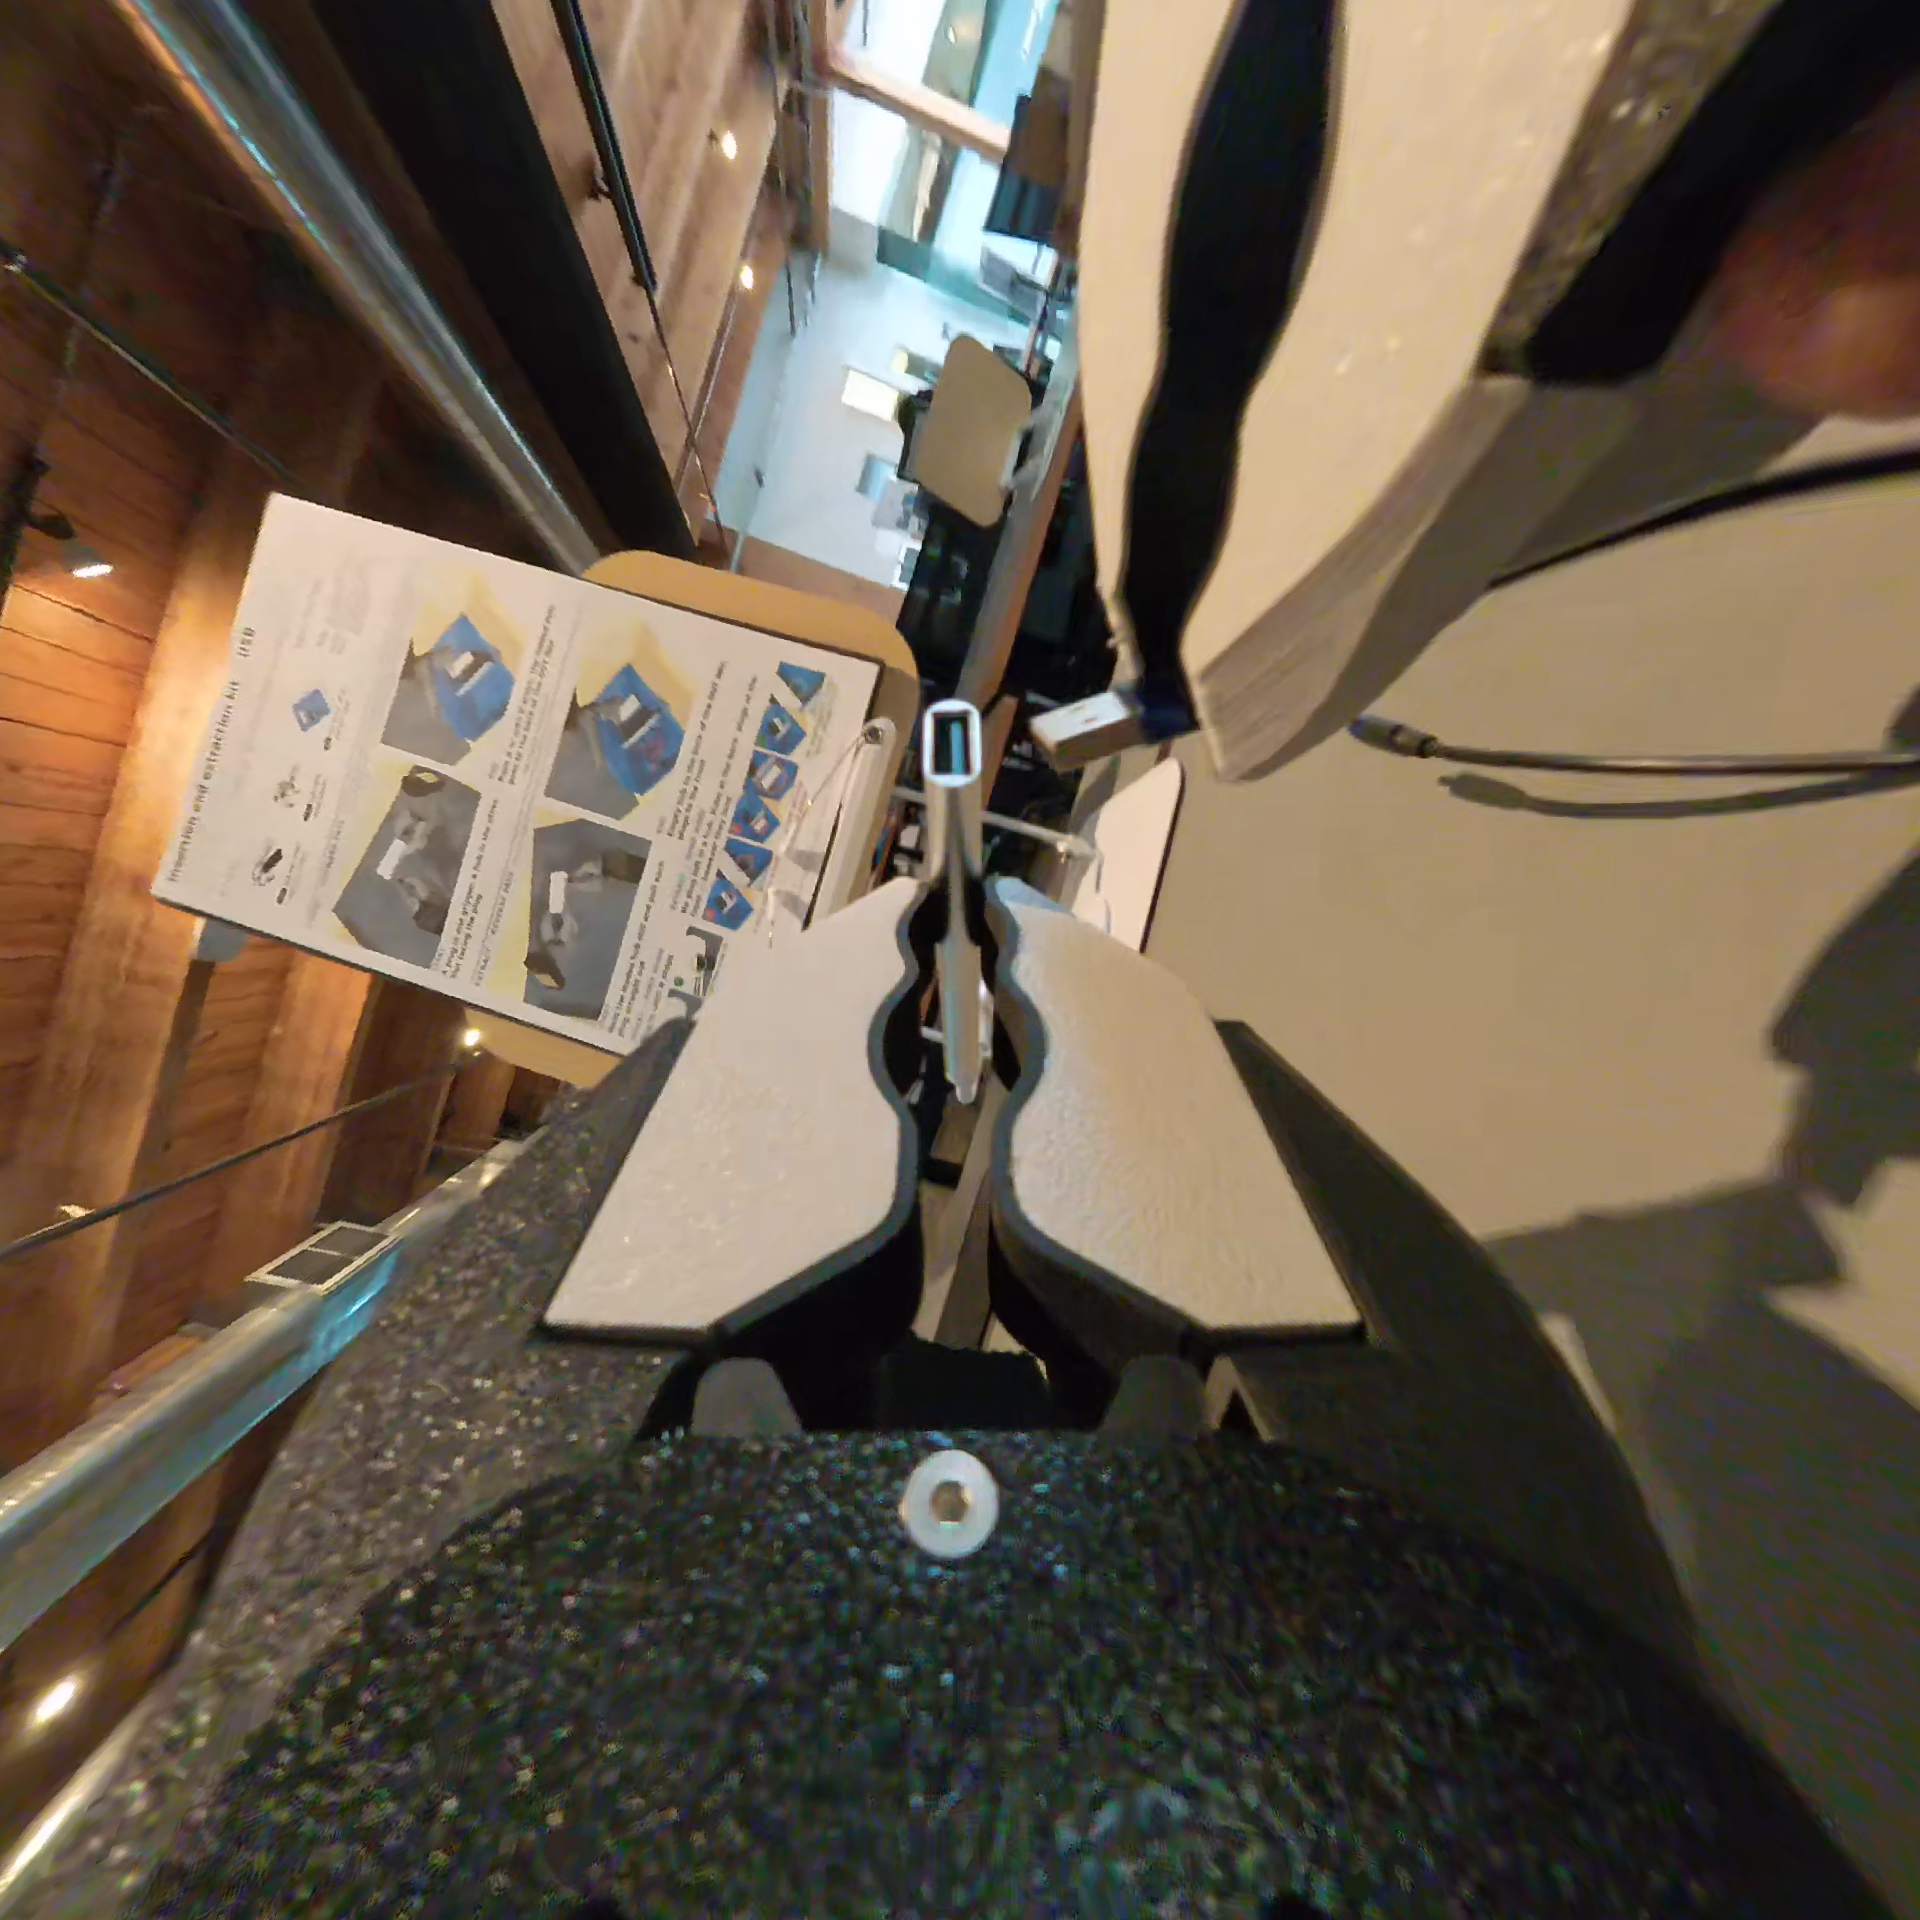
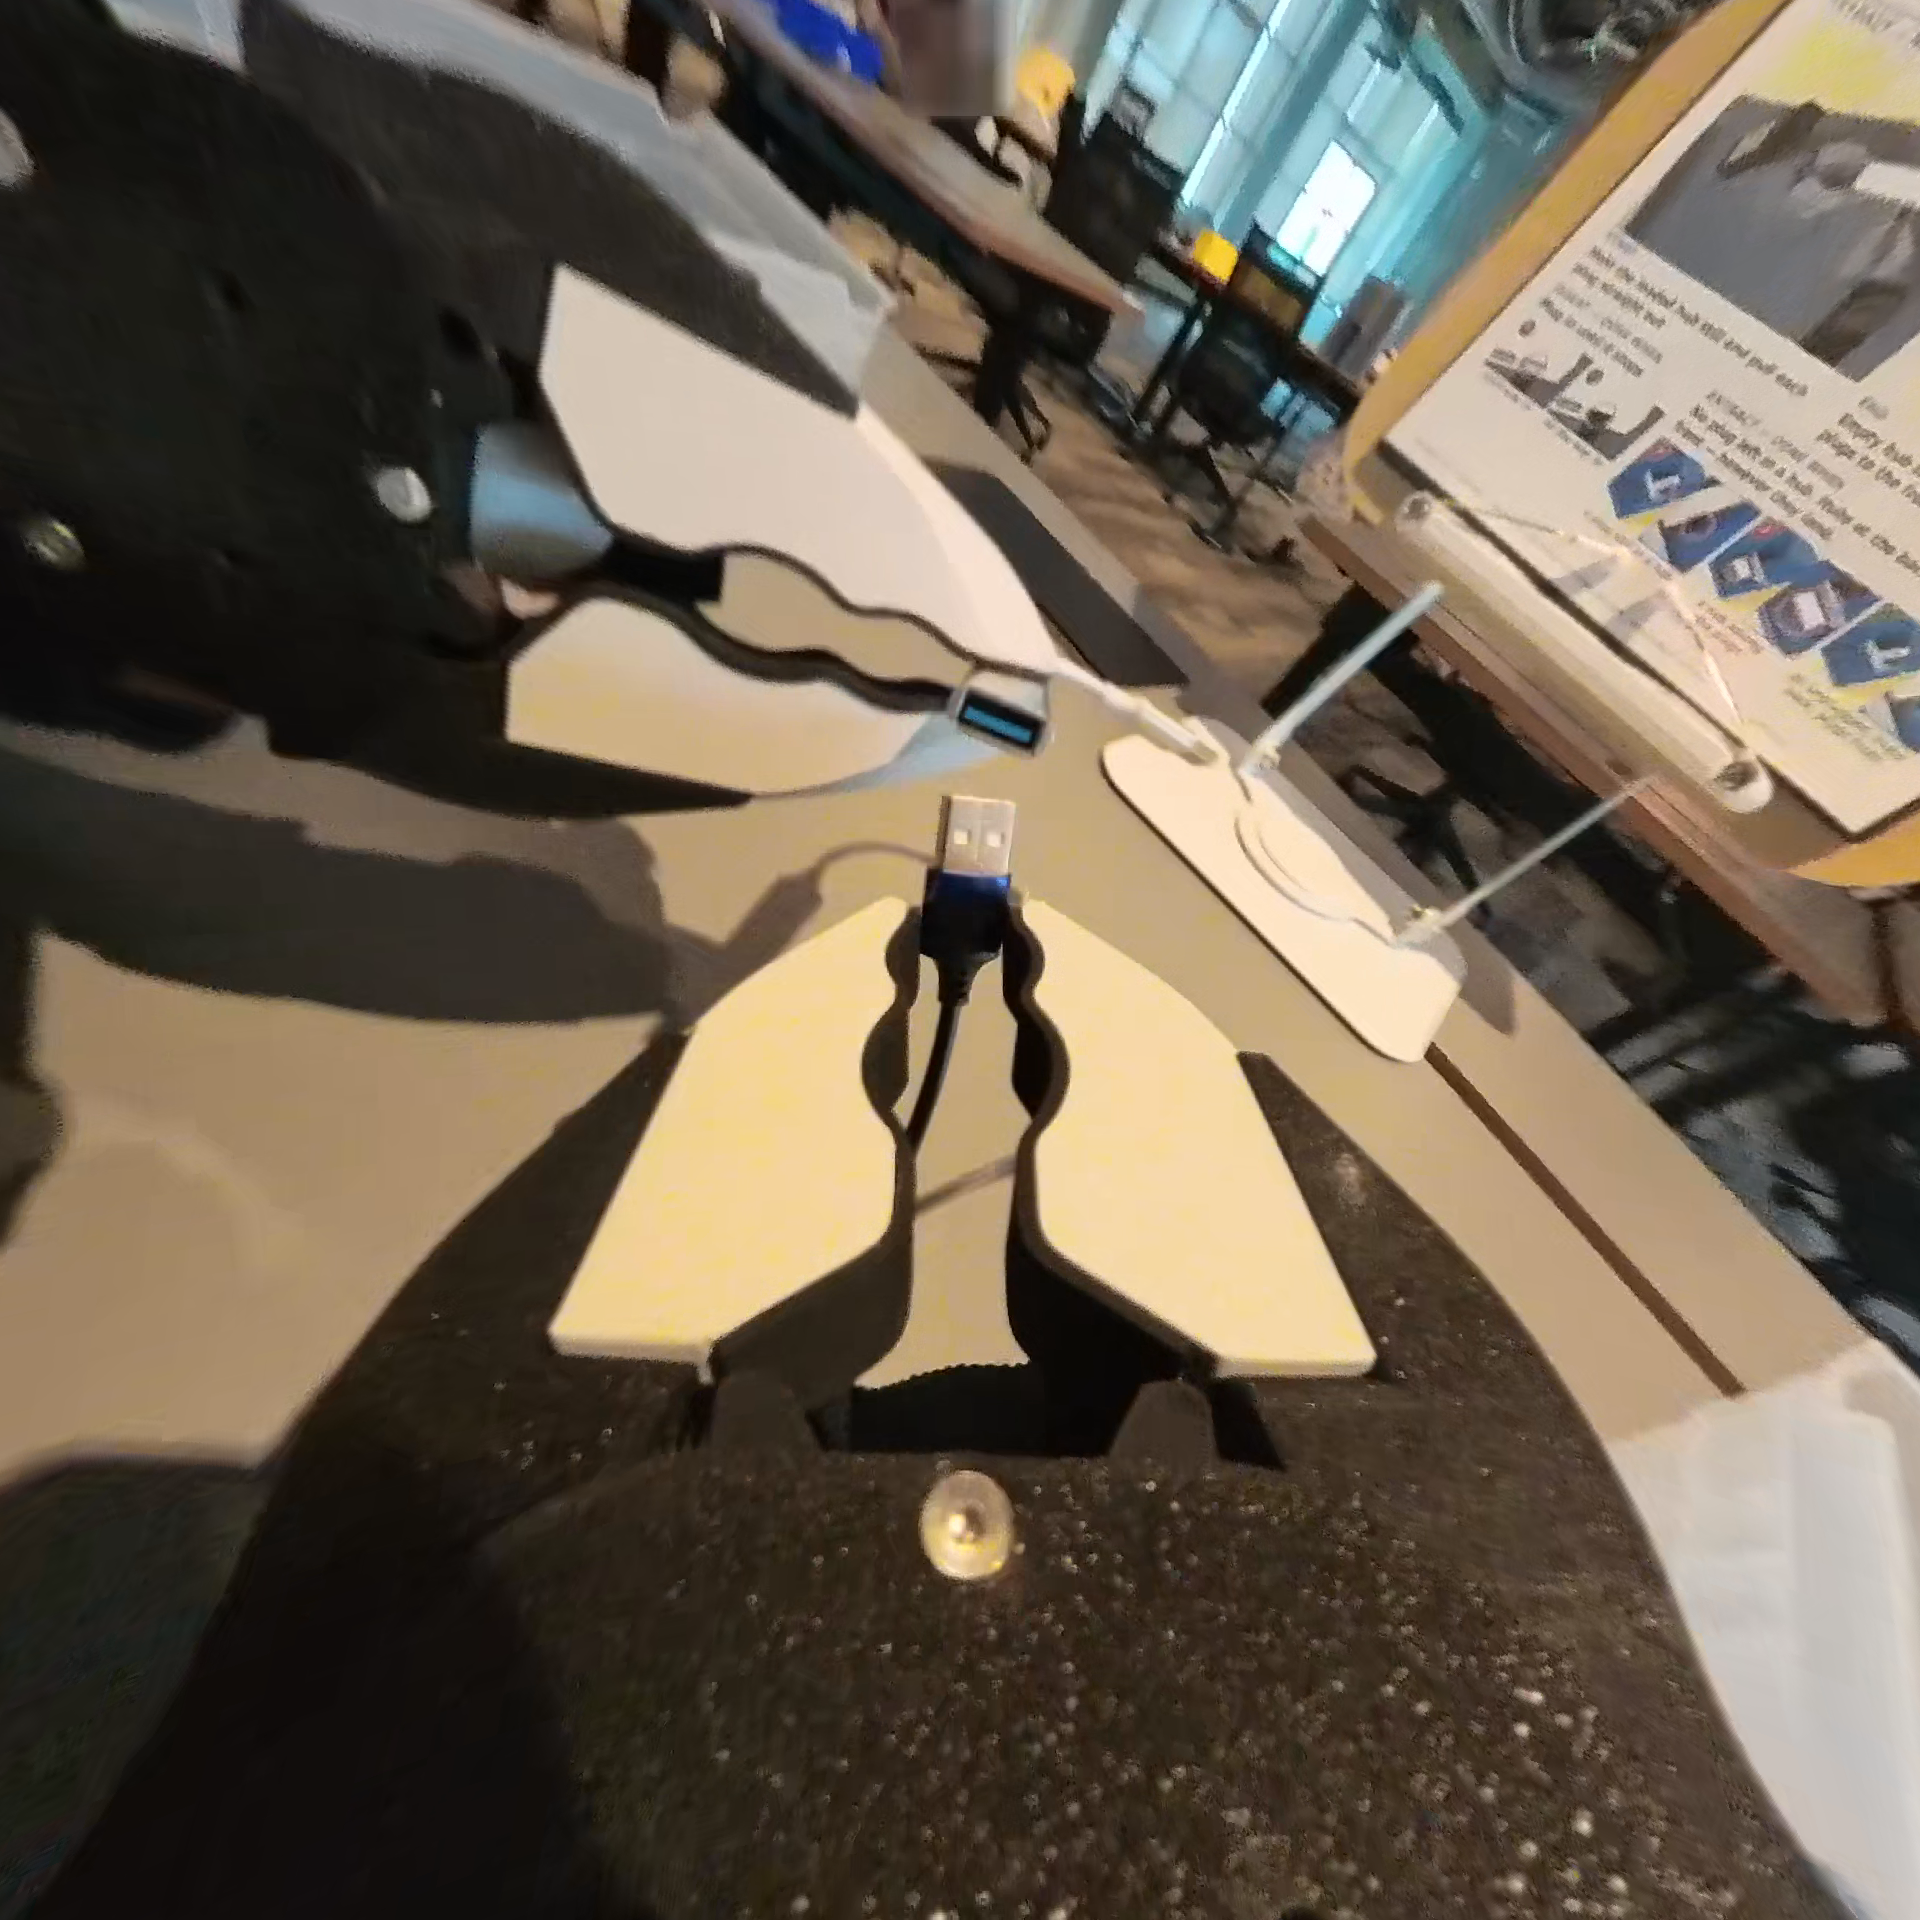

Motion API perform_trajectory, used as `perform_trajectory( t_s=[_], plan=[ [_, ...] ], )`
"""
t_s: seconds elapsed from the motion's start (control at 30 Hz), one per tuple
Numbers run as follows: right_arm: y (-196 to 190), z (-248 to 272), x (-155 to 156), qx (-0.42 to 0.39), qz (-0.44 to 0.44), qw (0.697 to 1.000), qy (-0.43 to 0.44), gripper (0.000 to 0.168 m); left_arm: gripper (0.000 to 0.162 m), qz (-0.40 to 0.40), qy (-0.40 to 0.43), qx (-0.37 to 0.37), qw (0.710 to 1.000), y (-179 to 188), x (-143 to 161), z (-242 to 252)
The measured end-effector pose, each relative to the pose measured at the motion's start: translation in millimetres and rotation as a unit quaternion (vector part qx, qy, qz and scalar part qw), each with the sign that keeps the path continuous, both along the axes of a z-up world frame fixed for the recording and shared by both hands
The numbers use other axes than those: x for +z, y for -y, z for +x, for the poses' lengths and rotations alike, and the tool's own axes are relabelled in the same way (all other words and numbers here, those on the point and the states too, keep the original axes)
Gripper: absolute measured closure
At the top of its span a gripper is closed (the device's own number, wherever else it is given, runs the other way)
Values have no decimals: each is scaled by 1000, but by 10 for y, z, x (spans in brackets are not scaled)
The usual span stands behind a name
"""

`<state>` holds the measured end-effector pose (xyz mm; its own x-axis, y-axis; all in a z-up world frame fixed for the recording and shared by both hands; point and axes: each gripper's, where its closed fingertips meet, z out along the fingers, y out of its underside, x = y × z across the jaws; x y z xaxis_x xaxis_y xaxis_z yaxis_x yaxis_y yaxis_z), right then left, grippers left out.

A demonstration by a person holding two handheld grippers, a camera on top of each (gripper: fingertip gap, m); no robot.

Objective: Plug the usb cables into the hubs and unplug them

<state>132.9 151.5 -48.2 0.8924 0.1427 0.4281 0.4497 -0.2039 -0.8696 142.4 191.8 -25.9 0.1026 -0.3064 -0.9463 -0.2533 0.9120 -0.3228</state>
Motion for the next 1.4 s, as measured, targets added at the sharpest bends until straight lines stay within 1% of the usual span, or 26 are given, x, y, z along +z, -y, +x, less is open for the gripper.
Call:
perform_trajectory(
  t_s=[0.1,0.23,0.37,0.57,0.87,1.07,1.23,1.4],
  plan=[
    [-11,66,-90,-31,-24,999,28,154,155,29,-20,19,999,-77,-57,10],
    [-18,124,-184,-50,-50,997,22,154,155,82,-45,42,995,-119,-124,31],
    [-26,151,-271,-56,-70,996,18,154,155,107,-82,48,990,-126,-283,84],
    [-25,154,-392,-56,-104,993,5,154,155,129,-110,51,984,-143,-405,123],
    [-11,162,-555,-47,-153,986,-45,154,155,156,-145,41,976,-147,-556,153],
    [-5,145,-608,-36,-169,982,-74,154,155,158,-160,30,974,-131,-635,167],
    [0,151,-620,-36,-174,981,-82,154,155,158,-170,30,972,-177,-688,167],
    [6,178,-683,-43,-188,978,-85,154,155,182,-181,30,966,-149,-726,183]
  ],
)
